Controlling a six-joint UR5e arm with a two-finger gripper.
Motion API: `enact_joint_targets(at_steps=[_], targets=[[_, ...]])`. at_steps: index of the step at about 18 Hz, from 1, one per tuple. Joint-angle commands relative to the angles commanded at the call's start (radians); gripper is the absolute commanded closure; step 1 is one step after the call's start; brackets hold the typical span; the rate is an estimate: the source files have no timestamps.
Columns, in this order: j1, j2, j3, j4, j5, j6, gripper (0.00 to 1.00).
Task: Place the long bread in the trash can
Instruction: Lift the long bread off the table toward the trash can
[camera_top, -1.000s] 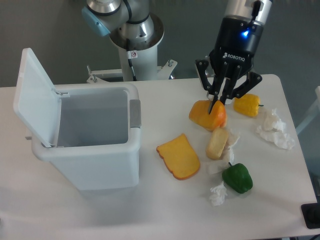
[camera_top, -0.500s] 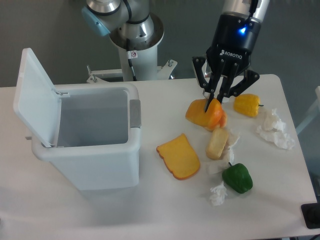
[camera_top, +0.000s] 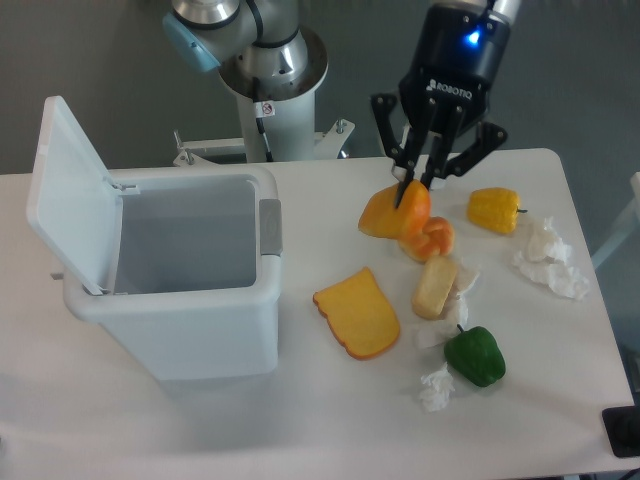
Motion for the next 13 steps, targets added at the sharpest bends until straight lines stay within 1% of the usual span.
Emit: enact_joint_targets(at_steps=[8,11,13], targets=[[-0.003,0.061,-0.011,0.000,-0.037,-0.002,0.77],[-0.003,0.075,-0.014,0.000,-0.046,-0.021,0.77],[-0.003,0.081,-0.015,0.000,-0.075,-0.031,0.77]])
